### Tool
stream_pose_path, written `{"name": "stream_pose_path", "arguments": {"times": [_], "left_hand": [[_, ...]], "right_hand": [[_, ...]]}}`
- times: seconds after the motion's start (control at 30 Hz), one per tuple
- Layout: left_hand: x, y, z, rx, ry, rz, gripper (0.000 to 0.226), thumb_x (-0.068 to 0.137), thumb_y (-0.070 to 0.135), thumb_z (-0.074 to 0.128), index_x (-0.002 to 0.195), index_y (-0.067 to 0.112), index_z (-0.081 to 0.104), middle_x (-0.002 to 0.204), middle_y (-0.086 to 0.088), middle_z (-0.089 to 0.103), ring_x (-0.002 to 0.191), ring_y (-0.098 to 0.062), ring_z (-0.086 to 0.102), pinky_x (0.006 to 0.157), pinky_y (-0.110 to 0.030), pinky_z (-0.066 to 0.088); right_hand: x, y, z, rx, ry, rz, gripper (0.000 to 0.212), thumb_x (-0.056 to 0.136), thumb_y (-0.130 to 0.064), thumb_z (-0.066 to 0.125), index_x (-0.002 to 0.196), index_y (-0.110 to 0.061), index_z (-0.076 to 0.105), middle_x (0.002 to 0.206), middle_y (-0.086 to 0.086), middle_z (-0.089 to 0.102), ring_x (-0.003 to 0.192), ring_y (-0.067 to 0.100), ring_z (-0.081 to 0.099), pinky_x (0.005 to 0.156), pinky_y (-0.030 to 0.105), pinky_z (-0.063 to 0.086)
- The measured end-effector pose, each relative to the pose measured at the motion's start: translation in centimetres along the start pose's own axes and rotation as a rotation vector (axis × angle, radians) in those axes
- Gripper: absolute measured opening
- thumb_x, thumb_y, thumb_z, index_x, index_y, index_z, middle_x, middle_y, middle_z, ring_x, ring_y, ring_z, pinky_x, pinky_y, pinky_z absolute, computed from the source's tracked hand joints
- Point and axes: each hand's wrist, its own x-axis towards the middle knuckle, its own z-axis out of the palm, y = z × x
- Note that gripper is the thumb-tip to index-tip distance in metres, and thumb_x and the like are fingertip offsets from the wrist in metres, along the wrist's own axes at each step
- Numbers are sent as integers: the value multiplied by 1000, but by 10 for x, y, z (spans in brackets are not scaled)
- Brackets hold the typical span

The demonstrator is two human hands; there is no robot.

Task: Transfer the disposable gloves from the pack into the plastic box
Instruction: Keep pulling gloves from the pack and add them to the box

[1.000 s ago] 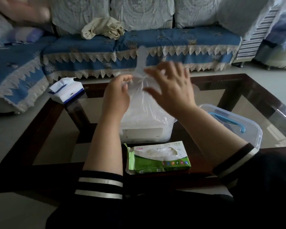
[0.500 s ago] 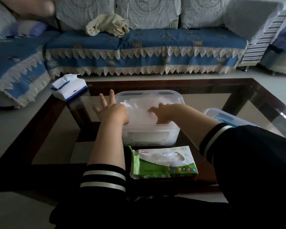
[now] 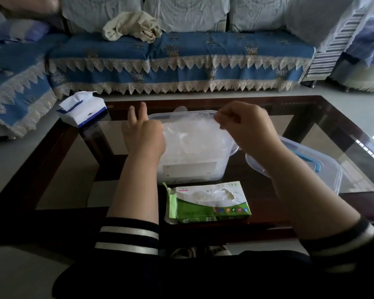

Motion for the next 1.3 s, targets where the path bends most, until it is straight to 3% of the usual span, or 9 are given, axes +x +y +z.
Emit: {"name": "stream_pose_path", "arguments": {"times": [0.07, 0.13, 0.27, 0.37, 0.5, 0.67, 0.8, 1.03, 1.3], "left_hand": [[-19, 7, -10, -191, 258, 128, 22, 96, 14, 54, 111, 21, 68, 144, -6, 45, 132, -27, 37, 103, -41, 39], [-43, 15, -22, -387, 303, 258, 15, 96, 18, 55, 105, 20, 67, 109, 3, 62, 100, -16, 57, 83, -33, 51], [-86, 23, -23, -566, -307, 317, 12, 91, 35, 65, 95, 24, 68, 88, 11, 66, 83, -7, 62, 81, -32, 54], [-94, 25, -3, -303, -579, 305, 39, 84, 41, 72, 117, 24, 62, 116, 7, 64, 105, -14, 60, 94, -37, 50], [-89, 29, 27, -180, -624, 327, 66, 79, 36, 78, 136, 21, 49, 140, 1, 52, 124, -21, 52, 100, -35, 44], [-87, 32, 46, -227, -635, 327, 59, 72, 31, 84, 124, 22, 58, 127, -1, 61, 114, -24, 59, 93, -36, 49], [-86, 30, 49, -212, -629, 327, 55, 74, 30, 81, 124, 24, 59, 124, 0, 62, 108, -23, 60, 91, -36, 50], [-82, 34, 47, -142, -649, 385, 43, 82, 28, 74, 121, 17, 60, 111, -4, 65, 95, -22, 61, 82, -34, 50], [-78, 35, 52, -69, -613, 332, 64, 83, 37, 72, 135, 11, 45, 122, -7, 59, 106, -24, 59, 85, -33, 49]], "right_hand": [[-27, -5, -3, 84, -159, 17, 17, 88, -37, 60, 81, -23, 66, 68, -9, 66, 64, 14, 65, 66, 32, 57], [-48, -4, 7, 14, -428, 88, 20, 86, -42, 63, 79, -24, 67, 69, -9, 67, 65, 12, 66, 64, 29, 57], [-71, 19, 42, -294, -641, 66, 31, 82, -48, 68, 104, -26, 66, 105, -6, 60, 96, 14, 59, 76, 27, 46], [-76, 32, 57, -306, -598, 67, 41, 82, -46, 68, 114, -24, 57, 120, 1, 50, 110, 21, 51, 81, 32, 42], [-81, 33, 64, -263, -607, 131, 28, 83, -45, 67, 105, -27, 62, 118, -1, 51, 111, 20, 46, 86, 34, 43], [-82, 26, 62, -239, -520, 52, 14, 88, -31, 65, 96, -22, 71, 106, 0, 59, 100, 19, 54, 74, 31, 43], [-80, 25, 59, -50, -461, 178, 13, 86, -28, 68, 92, -16, 70, 91, -3, 65, 87, 17, 58, 76, 32, 48], [-76, 23, 48, 191, -201, 246, 6, 88, -21, 66, 83, -19, 64, 81, -6, 64, 77, 10, 57, 63, 15, 39], [-76, 17, 43, 291, -97, 264, 10, 94, -19, 58, 87, -14, 54, 75, -11, 56, 65, 1, 49, 59, 15, 37]]}}
